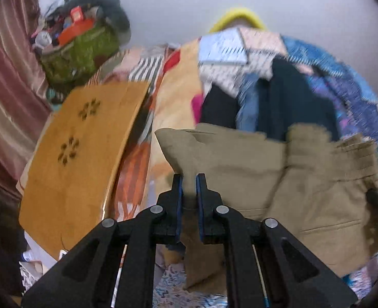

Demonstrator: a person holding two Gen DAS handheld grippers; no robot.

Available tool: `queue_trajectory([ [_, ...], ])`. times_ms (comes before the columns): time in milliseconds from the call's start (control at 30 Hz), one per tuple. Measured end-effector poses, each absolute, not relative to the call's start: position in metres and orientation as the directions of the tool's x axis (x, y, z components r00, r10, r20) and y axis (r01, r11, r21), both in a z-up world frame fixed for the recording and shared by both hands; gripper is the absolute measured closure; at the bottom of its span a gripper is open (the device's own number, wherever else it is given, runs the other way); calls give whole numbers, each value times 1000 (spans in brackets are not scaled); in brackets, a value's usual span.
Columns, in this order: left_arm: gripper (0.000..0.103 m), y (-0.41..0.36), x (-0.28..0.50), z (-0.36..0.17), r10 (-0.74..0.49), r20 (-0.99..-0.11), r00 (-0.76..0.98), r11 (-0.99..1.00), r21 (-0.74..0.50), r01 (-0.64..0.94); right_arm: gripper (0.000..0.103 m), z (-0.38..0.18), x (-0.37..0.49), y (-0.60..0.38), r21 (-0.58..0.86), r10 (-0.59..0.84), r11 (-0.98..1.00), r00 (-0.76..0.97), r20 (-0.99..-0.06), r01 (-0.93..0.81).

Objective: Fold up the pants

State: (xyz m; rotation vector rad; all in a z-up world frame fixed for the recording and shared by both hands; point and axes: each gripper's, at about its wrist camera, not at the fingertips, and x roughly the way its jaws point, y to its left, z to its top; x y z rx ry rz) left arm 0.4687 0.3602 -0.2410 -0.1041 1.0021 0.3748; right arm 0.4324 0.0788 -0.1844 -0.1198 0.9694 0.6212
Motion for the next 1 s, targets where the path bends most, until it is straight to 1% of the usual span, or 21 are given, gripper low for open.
queue_trajectory([
  [33, 86, 364, 467, -247, 251, -844, 475, 931, 77, -356, 87, -190, 433, 75, 178, 435, 825, 402, -805, -536],
  [133, 84, 373, 454, -254, 202, -855, 478, 930, 15, -366, 77, -190, 432, 63, 201, 438, 831, 389, -810, -519],
  [200, 83, 374, 444, -252, 172, -857, 487, 931, -21, -365, 77, -183, 426, 59, 198, 438, 830, 388, -811, -522],
  [267, 83, 371, 429, -243, 143, -855, 499, 934, -50, -354, 77, -169, 415, 55, 156, 425, 830, 427, -798, -535],
  [367, 83, 357, 407, -222, 150, -843, 517, 944, -33, -328, 77, -143, 398, 48, 106, 428, 820, 480, -766, -562],
  [467, 83, 334, 378, -187, 151, -810, 566, 959, -19, -283, 77, -110, 379, 39, 104, 464, 807, 517, -719, -581],
  [600, 83, 300, 334, -128, 123, -735, 667, 975, -37, -221, 77, -52, 340, 24, 113, 535, 784, 572, -622, -611],
  [633, 80, 291, 322, -113, 116, -712, 692, 979, -34, -200, 77, -41, 331, 21, 111, 547, 779, 582, -601, -617],
  [767, 79, 249, 275, -56, 128, -614, 779, 988, 12, -153, 77, 9, 283, 12, 89, 603, 750, 623, -498, -656],
  [900, 79, 216, 222, -13, 103, -513, 852, 993, -2, -121, 77, 40, 244, 2, 64, 641, 731, 651, -406, -679],
  [1000, 79, 192, 180, 8, 110, -436, 893, 993, 6, -120, 77, 59, 211, -7, 52, 664, 721, 666, -340, -691],
])
